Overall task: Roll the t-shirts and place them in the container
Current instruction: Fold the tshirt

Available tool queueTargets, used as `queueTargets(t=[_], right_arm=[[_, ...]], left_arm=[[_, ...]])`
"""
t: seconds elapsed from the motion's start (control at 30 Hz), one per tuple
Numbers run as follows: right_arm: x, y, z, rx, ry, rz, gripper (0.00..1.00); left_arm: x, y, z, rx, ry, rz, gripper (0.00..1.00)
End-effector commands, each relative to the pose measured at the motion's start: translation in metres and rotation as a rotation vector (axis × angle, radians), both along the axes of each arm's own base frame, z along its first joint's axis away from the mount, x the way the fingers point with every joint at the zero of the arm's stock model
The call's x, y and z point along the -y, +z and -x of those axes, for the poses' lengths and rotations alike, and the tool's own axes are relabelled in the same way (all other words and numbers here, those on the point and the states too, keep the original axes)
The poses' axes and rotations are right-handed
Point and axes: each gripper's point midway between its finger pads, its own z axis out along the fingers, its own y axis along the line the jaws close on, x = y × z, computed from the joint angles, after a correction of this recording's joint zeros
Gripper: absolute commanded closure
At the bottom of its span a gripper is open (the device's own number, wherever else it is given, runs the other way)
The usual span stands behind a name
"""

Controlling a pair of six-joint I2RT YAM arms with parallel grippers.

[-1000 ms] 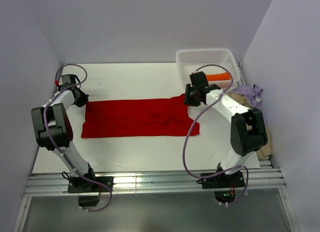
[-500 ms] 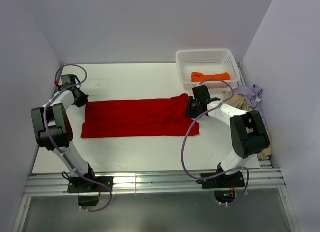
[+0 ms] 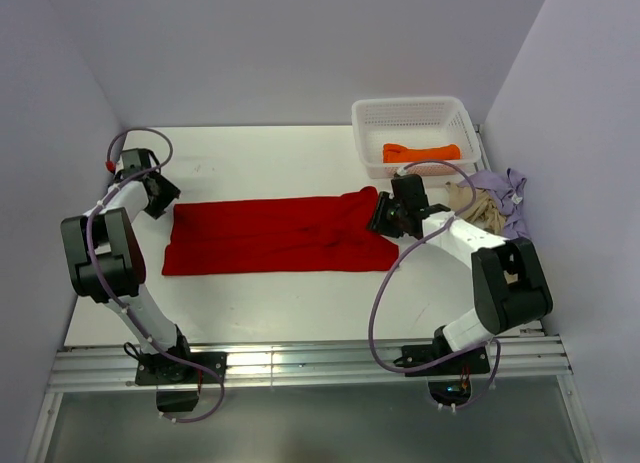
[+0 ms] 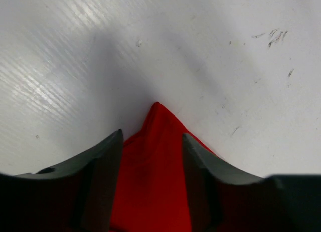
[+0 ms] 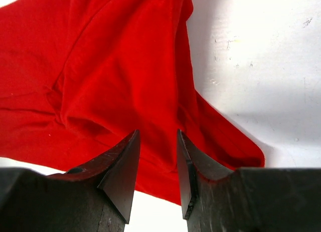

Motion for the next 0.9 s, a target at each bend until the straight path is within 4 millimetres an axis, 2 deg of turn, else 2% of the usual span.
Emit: queueTargets(t=[0.0, 0.07, 0.1, 0.17, 0.23, 0.27, 0.3, 0.37, 0.43, 0.5, 0.53, 0.6, 0.73, 0.87], right_arm=[[0.001, 0.003, -0.008, 0.050, -0.028, -0.018, 0.58], [0.001, 0.005, -0.008, 0.068, -0.033, -0.030, 0.59], [0.002, 0.002, -0.007, 0.071, -0.040, -0.032, 0.59], [0.003, 0.004, -0.006, 0.086, -0.047, -0.038, 0.60], [0.000, 0.008, -0.006, 0.118, -0.049, -0.066, 0.61], [0.001, 0.007, -0.003, 0.114, -0.049, -0.065, 0.61], [0.002, 0.003, 0.001, 0.112, -0.060, -0.070, 0.62], [0.002, 0.006, 0.000, 0.140, -0.069, -0.085, 0.63], [0.000, 0.006, 0.000, 0.149, -0.074, -0.107, 0.64], [-0.003, 0.003, 0.002, 0.149, -0.069, -0.134, 0.65], [-0.004, 0.002, 0.002, 0.151, -0.070, -0.138, 0.66], [-0.007, -0.002, 0.004, 0.147, -0.061, -0.159, 0.66], [-0.012, -0.006, 0.008, 0.132, -0.054, -0.191, 0.67], [-0.009, -0.002, 0.009, 0.145, -0.085, -0.196, 0.67]], left_arm=[[-0.009, 0.037, 0.002, 0.085, 0.044, -0.051, 0.43], [-0.007, 0.046, 0.004, 0.116, 0.054, -0.048, 0.39], [-0.006, 0.058, 0.006, 0.149, 0.055, -0.055, 0.38], [0.005, 0.068, 0.009, 0.179, 0.048, -0.053, 0.33], [0.031, 0.092, 0.012, 0.243, 0.008, -0.050, 0.29], [0.045, 0.089, 0.012, 0.238, -0.016, -0.040, 0.29], [0.063, 0.096, 0.017, 0.262, -0.060, -0.011, 0.29], [0.118, 0.105, 0.019, 0.313, -0.169, 0.078, 0.29], [0.168, 0.118, 0.031, 0.377, -0.289, 0.169, 0.30], [0.196, 0.132, 0.043, 0.415, -0.332, 0.226, 0.31], [0.217, 0.138, 0.050, 0.423, -0.374, 0.238, 0.31], [0.240, 0.147, 0.061, 0.431, -0.418, 0.271, 0.32], [0.284, 0.142, 0.081, 0.409, -0.483, 0.293, 0.33], [0.322, 0.116, 0.093, 0.352, -0.533, 0.314, 0.34]])
